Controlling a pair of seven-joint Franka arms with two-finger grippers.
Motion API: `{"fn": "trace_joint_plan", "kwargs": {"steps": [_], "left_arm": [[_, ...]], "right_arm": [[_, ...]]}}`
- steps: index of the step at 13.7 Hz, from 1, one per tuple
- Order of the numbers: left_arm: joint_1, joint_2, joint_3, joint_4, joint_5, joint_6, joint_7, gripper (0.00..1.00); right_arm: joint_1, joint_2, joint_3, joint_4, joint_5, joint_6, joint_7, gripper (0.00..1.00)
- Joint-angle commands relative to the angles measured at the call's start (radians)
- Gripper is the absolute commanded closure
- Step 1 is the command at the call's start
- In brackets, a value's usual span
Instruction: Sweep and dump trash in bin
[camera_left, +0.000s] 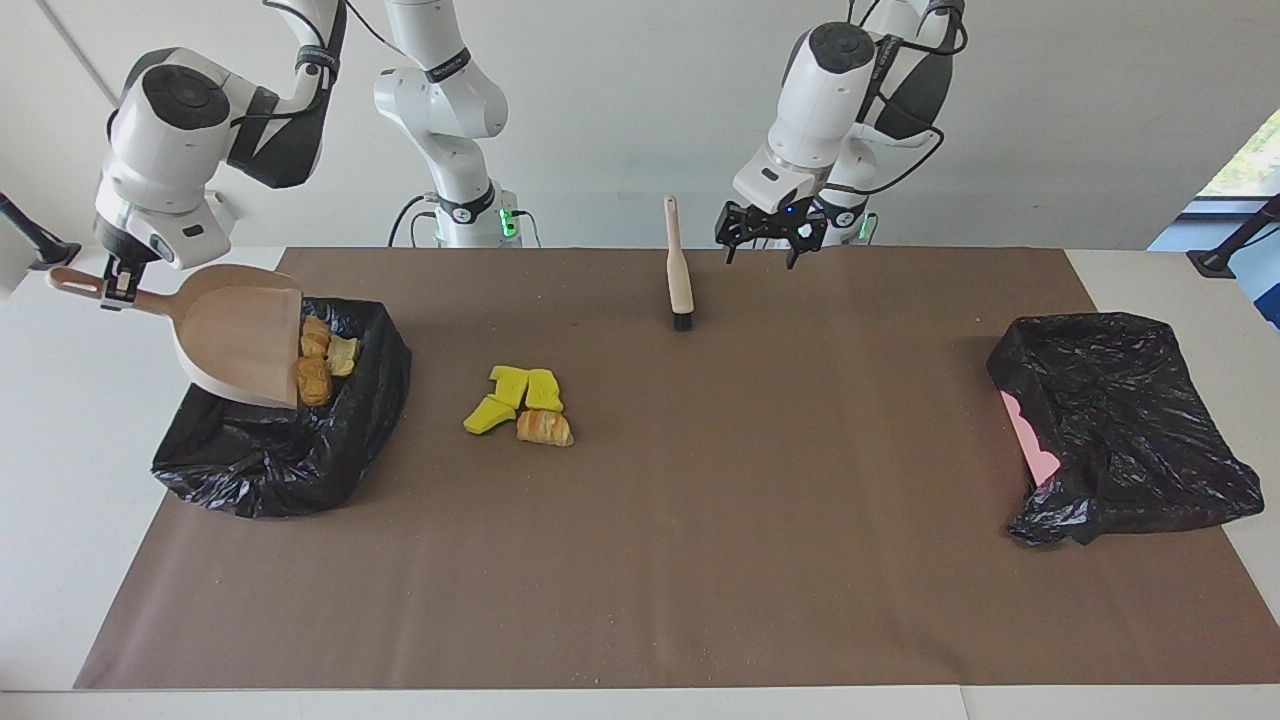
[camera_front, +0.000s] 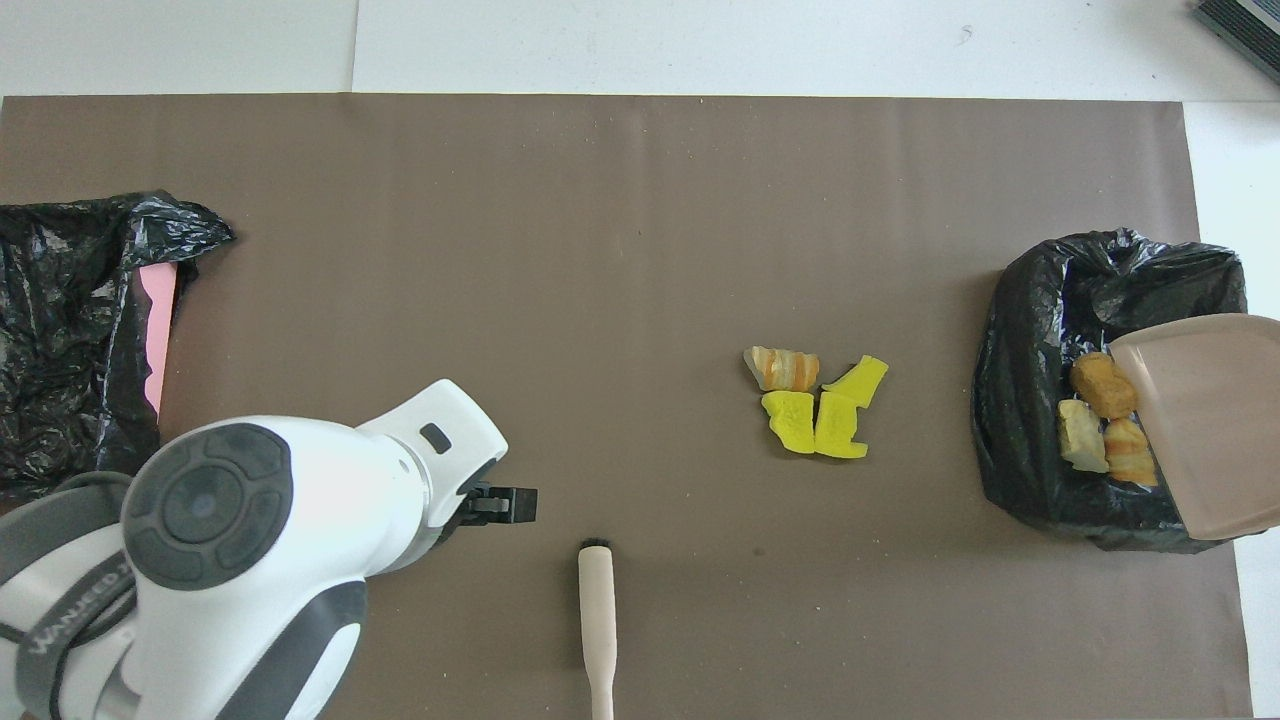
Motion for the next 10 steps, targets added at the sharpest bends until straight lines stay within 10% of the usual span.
{"fn": "trace_joint_plan", "kwargs": {"steps": [1,10], "left_arm": [[0.083,0.074,-0.015,0.16,0.055,-0.091,0.062,0.0],[0.355,0.119,-0.013,0.457,0.058,-0.323,0.303,0.0]], "right_arm": [[-0.011,-0.025,0.002,0.0,-0.034,0.0,-0.044,1.0],[-0.004,-0.134,0.009,0.13,0.214,-0.248,0.083,1.0]]}}
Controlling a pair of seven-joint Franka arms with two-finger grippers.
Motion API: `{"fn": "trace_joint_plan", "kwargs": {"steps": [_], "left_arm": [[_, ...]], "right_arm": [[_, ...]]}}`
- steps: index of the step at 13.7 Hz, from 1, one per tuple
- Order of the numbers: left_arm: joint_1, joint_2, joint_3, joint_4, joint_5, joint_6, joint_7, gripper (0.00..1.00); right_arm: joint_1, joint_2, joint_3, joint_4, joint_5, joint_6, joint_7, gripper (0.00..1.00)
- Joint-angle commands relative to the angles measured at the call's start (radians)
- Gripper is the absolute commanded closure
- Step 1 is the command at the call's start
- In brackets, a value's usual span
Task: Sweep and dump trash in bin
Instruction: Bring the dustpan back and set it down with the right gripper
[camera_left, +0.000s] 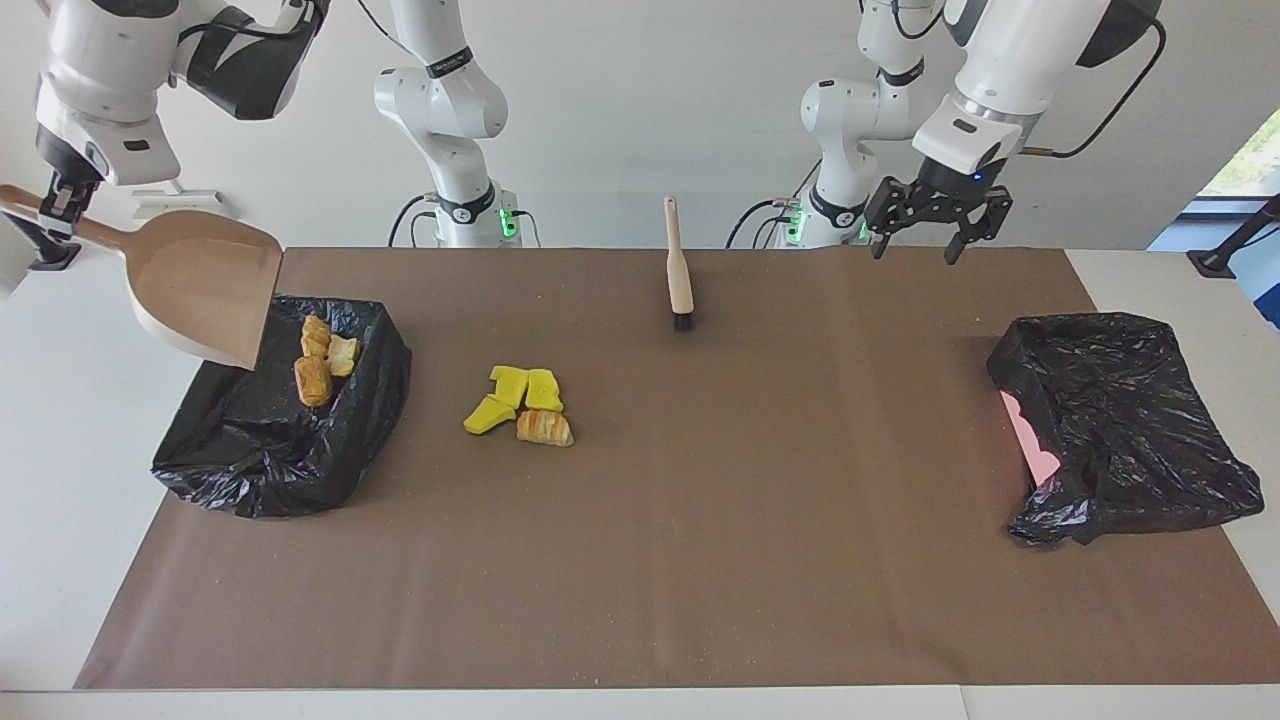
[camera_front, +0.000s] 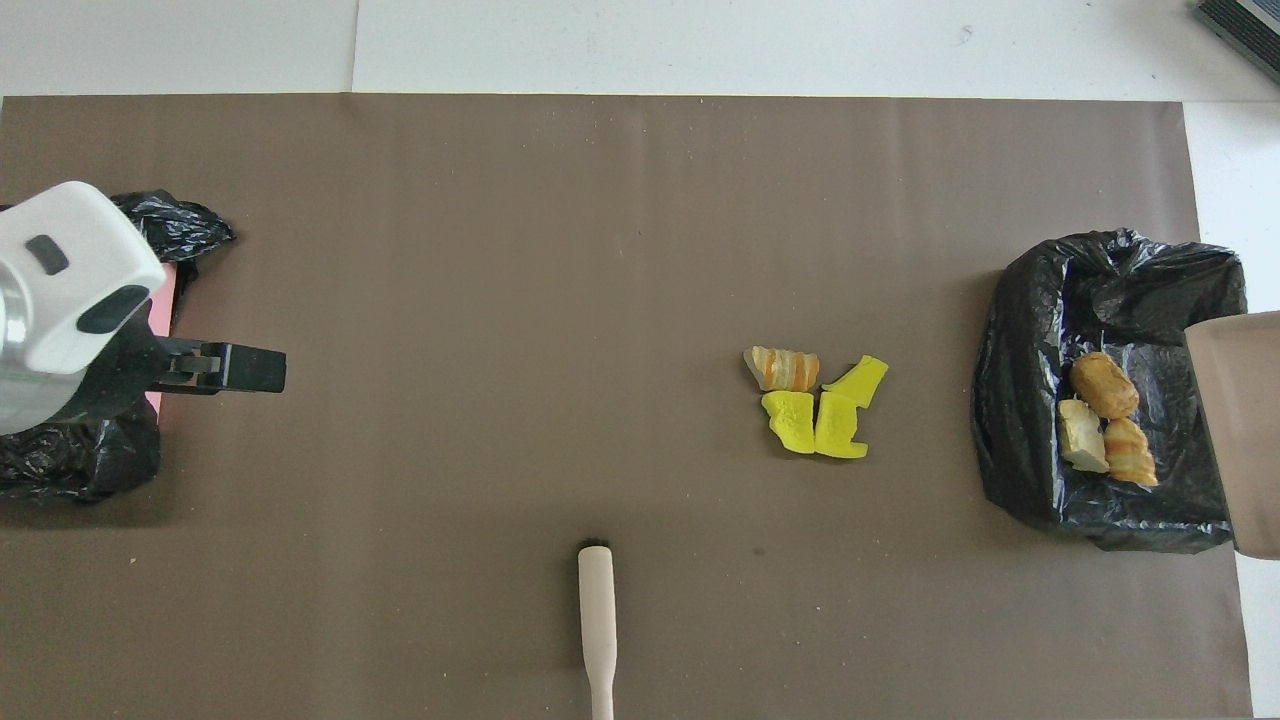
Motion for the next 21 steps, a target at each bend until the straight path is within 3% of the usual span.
{"fn": "trace_joint_plan", "kwargs": {"steps": [1,3,8,12,18,21], "left_arm": [[0.03,0.071,-0.012,0.137,0.013,-0.104,0.011,0.0],[0.048,0.124,-0.007,0.225,0.013,-0.16,0.014,0.0],[-0.016,0.128,0.128,0.238,0.012,-0.192,0.109,0.0],[-0.019,0.113,0.145,0.236,0.025,-0.214,0.112,0.0],[-0.044,0.089,0.163,0.222,0.022,-0.21,0.109,0.0],[-0.032,0.089,0.162,0.222,0.022,-0.206,0.103,0.0]], "right_arm": [[0.023,-0.016,0.033,0.015,0.091,-0.1,0.19,1.0],[0.03,-0.026,0.086,0.012,0.173,-0.159,0.385,1.0],[0.033,-0.011,0.284,-0.01,0.358,-0.204,0.873,1.0],[0.223,0.084,0.301,-0.002,0.438,-0.19,1.305,1.0],[0.466,0.366,0.3,0.137,0.577,-0.052,1.952,1.0],[0.561,0.538,0.3,0.304,0.614,-0.033,2.21,1.0]]}}
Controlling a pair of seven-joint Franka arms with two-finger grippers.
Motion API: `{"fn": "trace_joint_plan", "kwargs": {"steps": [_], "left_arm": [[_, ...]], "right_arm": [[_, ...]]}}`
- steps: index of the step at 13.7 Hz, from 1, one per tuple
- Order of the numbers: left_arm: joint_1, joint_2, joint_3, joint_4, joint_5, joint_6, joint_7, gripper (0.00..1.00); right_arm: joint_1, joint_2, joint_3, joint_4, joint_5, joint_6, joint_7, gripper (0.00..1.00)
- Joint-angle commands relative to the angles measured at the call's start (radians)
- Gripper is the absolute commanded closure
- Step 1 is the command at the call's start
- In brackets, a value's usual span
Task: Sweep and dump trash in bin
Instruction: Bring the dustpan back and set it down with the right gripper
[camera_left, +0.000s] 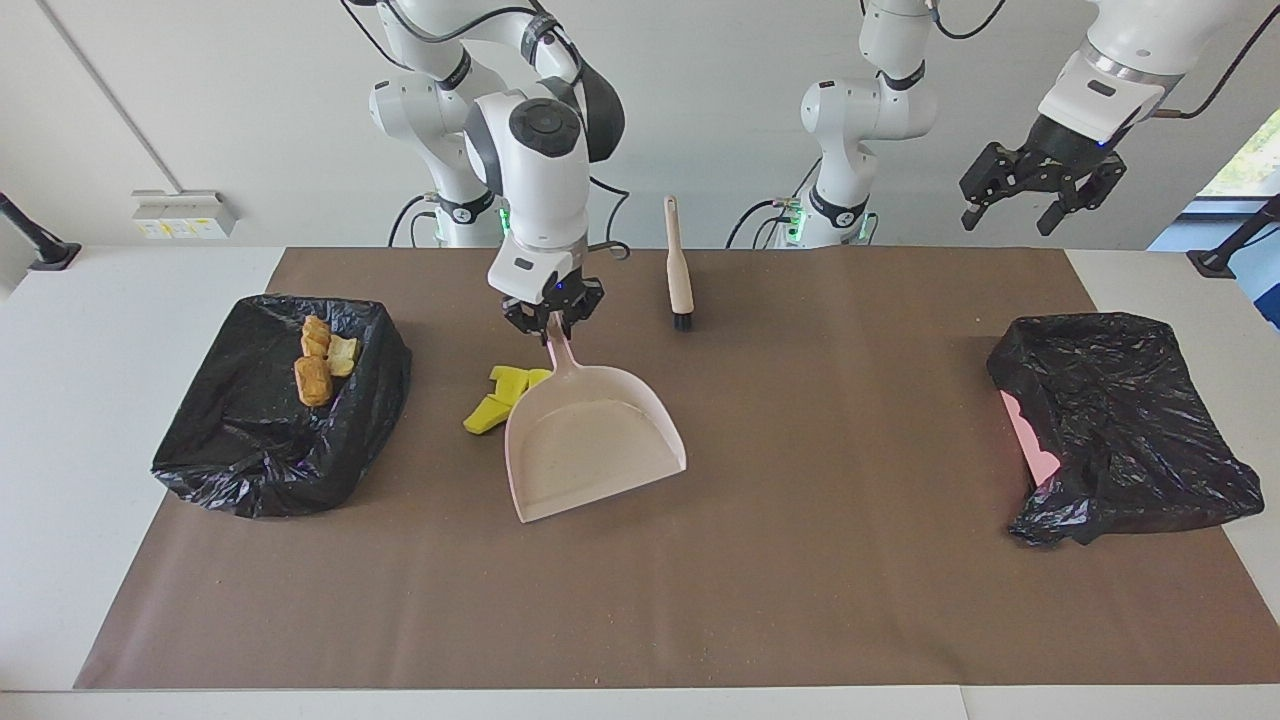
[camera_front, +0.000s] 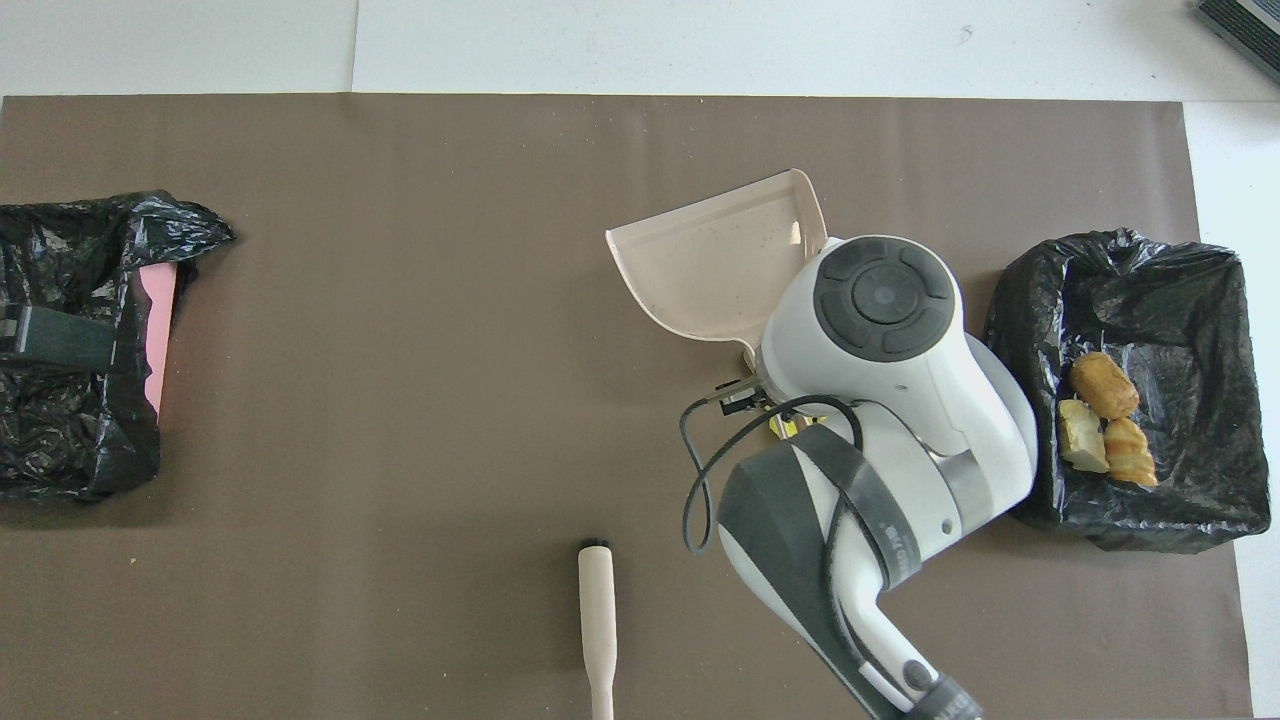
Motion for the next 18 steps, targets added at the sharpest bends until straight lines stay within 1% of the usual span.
{"fn": "trace_joint_plan", "kwargs": {"steps": [1,2,4,6,7,10,11,12,14,16,18], "left_arm": [[-0.014,-0.005,0.016,0.009,0.02,-0.017,-0.002,0.0],[-0.014,-0.005,0.016,0.009,0.02,-0.016,0.0,0.0],[-0.013,-0.005,0.016,0.009,0.022,-0.02,-0.002,0.0],[-0.014,-0.007,0.015,0.007,0.045,-0.023,-0.002,0.0],[-0.014,-0.007,0.016,0.009,0.046,-0.023,-0.002,0.0],[-0.011,-0.007,0.016,0.009,0.046,-0.018,0.001,0.0],[-0.011,-0.007,0.016,0.009,0.046,-0.017,0.001,0.0],[-0.011,-0.007,0.016,0.007,0.046,-0.016,0.004,0.0],[-0.013,-0.011,0.016,0.001,0.045,-0.016,0.006,0.0],[-0.013,-0.011,0.016,0.001,0.046,-0.016,0.001,0.0],[-0.013,-0.011,0.018,0.001,0.045,-0.015,-0.002,0.0]], "right_arm": [[0.073,0.169,-0.006,0.21,0.03,-0.015,0.212,1.0],[0.084,0.213,-0.006,0.256,0.032,-0.003,0.289,1.0],[0.134,0.298,-0.006,0.321,0.029,0.042,0.378,1.0],[0.171,0.359,-0.007,0.34,0.026,0.126,0.438,1.0],[0.177,0.378,-0.007,0.341,0.026,0.154,0.45,1.0],[0.182,0.392,-0.006,0.324,0.016,0.168,0.451,1.0],[0.187,0.396,-0.006,0.323,0.018,0.184,0.451,0.98],[0.187,0.393,-0.006,0.303,0.018,0.195,0.451,0.94],[0.187,0.392,-0.006,0.3,0.018,0.194,0.449,0.69],[0.191,0.392,-0.006,0.294,0.016,0.188,0.448,0.32],[0.194,0.39,-0.006,0.291,0.016,0.18,0.44,0.29]]}}
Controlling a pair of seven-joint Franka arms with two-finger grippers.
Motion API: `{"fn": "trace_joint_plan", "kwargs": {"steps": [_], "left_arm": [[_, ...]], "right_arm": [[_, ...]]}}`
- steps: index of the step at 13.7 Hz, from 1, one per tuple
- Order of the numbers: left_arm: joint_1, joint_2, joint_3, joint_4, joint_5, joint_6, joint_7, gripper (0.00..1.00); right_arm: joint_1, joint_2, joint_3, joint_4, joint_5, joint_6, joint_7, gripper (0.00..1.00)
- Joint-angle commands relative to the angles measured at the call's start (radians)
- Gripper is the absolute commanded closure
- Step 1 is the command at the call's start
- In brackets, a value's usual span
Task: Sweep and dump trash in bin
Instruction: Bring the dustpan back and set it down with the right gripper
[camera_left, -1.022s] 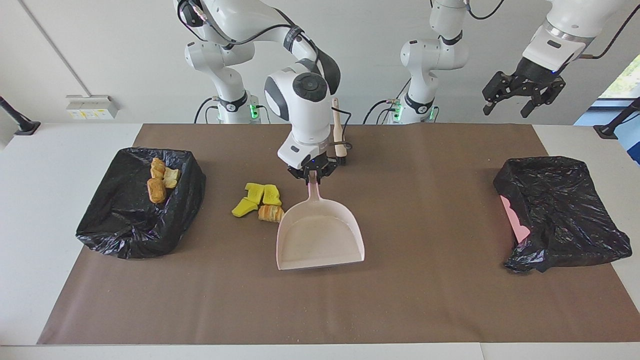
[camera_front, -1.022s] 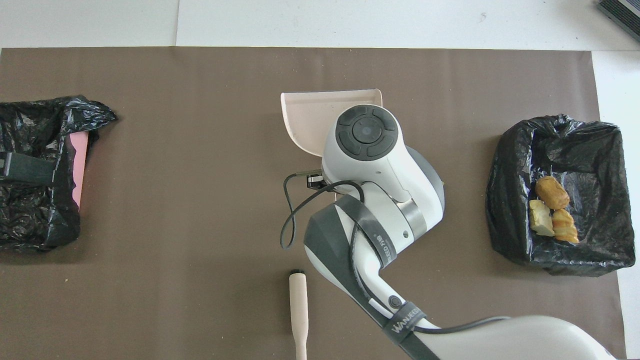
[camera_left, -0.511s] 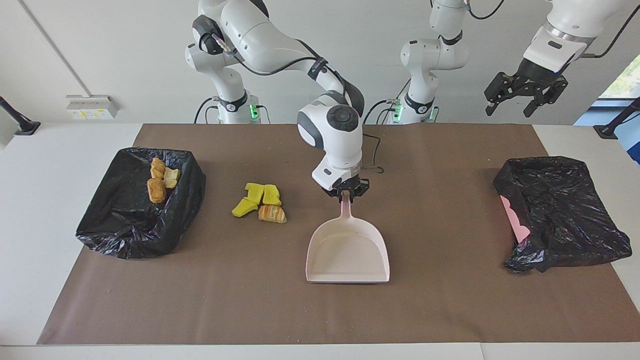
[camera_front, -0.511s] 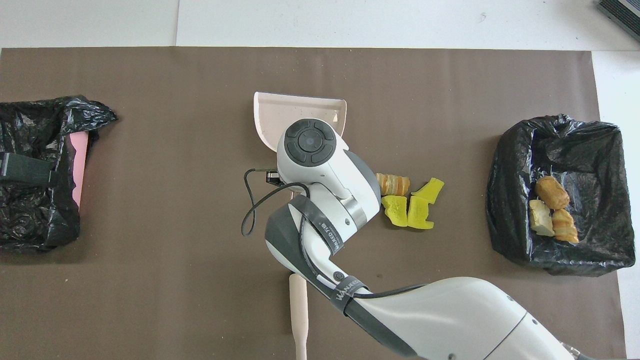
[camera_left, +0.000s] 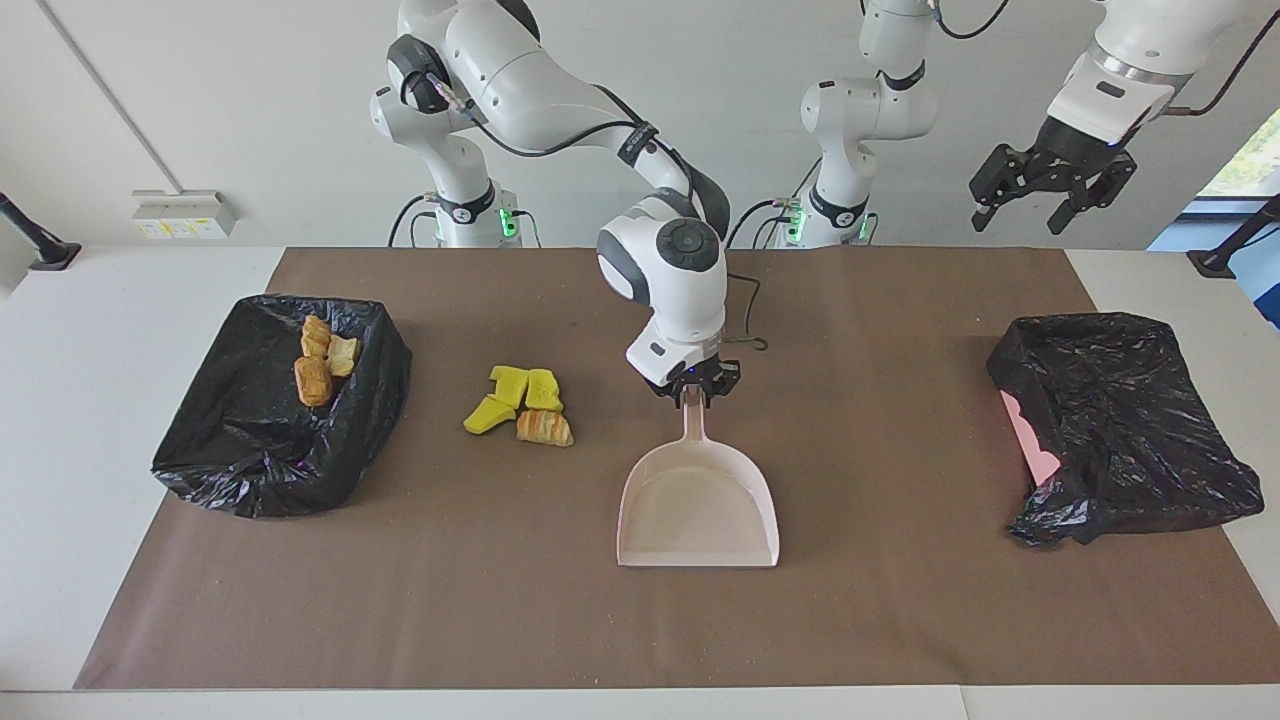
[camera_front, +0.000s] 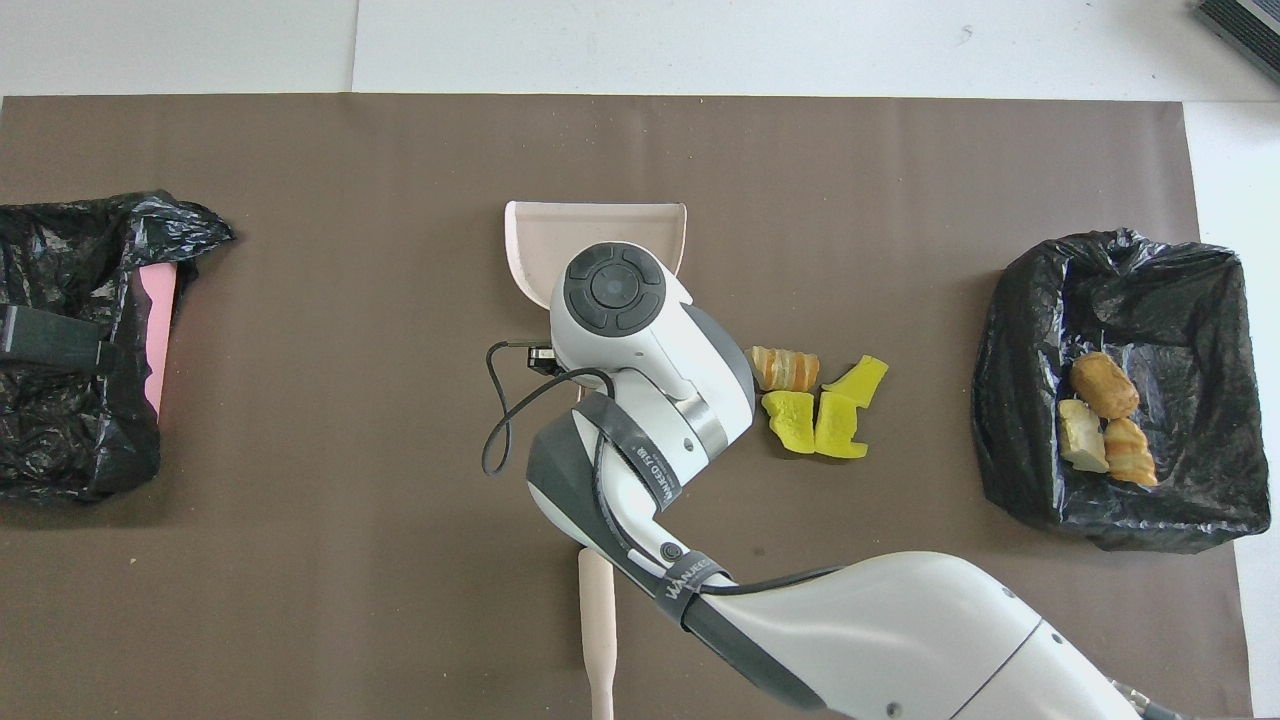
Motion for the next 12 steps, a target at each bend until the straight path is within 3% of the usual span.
{"fn": "trace_joint_plan", "kwargs": {"steps": [1,2,4,7,12], "left_arm": [[-0.013,-0.011,0.012,0.001,0.02,-0.015,-0.003,0.0],[-0.013,-0.011,0.012,0.001,0.02,-0.018,-0.006,0.0],[-0.013,-0.011,0.012,0.001,0.02,-0.015,-0.006,0.0],[-0.016,-0.011,0.011,0.001,0.02,-0.015,-0.004,0.0],[-0.028,-0.009,0.008,0.001,0.016,0.009,-0.006,0.0]], "right_arm": [[0.005,-0.004,-0.003,-0.007,0.005,0.004,0.002,0.24],[0.007,-0.01,-0.003,-0.01,0.005,-0.002,-0.003,0.2],[-0.004,-0.049,-0.002,-0.018,0.025,-0.04,-0.007,0.0],[-0.048,-0.094,0.0,-0.023,0.027,-0.114,-0.017,0.0],[-0.056,-0.307,0.013,-0.176,0.105,-0.194,-0.007,0.0]]}}
